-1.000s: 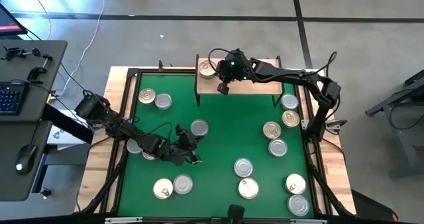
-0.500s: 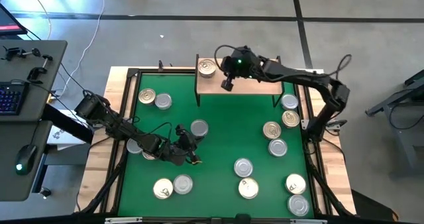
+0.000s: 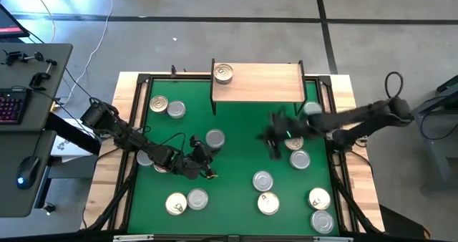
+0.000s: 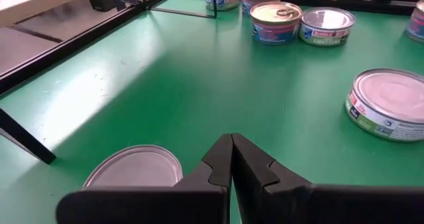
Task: Stack canned seafood by type on shelf
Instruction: Put the green tuna can on the shelf
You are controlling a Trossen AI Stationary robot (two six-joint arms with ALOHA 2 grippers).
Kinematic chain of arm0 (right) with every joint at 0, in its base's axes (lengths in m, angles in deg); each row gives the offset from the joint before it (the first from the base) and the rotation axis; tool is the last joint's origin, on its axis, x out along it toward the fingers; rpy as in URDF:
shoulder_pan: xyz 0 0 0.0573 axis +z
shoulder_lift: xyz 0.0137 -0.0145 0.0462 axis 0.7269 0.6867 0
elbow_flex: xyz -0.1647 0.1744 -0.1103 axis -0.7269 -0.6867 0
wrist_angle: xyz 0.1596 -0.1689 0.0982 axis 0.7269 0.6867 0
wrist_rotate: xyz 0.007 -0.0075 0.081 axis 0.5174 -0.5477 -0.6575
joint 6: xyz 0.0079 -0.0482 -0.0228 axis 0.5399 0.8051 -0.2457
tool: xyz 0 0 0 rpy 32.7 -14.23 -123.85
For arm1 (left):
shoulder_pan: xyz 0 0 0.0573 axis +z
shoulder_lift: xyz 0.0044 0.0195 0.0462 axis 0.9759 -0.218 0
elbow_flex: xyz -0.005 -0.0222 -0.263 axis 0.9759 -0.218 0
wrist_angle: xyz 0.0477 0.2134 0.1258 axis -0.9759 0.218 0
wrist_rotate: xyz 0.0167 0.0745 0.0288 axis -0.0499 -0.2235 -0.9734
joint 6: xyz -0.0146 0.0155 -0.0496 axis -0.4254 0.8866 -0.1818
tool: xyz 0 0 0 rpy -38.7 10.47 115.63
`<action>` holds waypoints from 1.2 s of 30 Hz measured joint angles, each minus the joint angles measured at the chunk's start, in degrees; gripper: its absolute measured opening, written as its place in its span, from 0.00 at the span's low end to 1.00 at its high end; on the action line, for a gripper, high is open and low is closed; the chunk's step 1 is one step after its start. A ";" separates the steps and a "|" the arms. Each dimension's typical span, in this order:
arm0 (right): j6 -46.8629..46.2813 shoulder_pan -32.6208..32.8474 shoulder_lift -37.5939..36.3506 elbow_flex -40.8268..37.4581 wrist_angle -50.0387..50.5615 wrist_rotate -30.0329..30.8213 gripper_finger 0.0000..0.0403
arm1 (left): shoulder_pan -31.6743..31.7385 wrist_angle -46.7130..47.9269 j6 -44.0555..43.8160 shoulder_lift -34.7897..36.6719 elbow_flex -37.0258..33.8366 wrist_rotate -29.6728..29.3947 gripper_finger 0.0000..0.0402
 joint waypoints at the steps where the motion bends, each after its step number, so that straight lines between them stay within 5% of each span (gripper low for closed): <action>1: -1.97 3.74 -0.60 -1.55 -0.76 3.08 0.00 | 0.18 -0.27 0.01 0.00 0.00 0.00 0.00; 6: -14.71 18.17 -0.58 -6.47 -4.02 15.92 0.00 | 1.71 -2.91 1.10 0.02 0.00 0.52 0.00; 16: -34.05 25.85 2.91 -14.30 -12.87 13.97 0.07 | 3.12 -12.10 10.88 0.00 0.00 13.48 0.00; 31: -17.10 12.13 24.51 -13.36 -36.57 10.78 0.16 | 2.23 -16.45 15.65 0.00 0.00 14.43 0.00; 36: -14.78 6.92 27.92 -9.29 -39.42 20.30 0.15 | 2.23 -17.62 15.64 0.00 0.00 14.41 0.00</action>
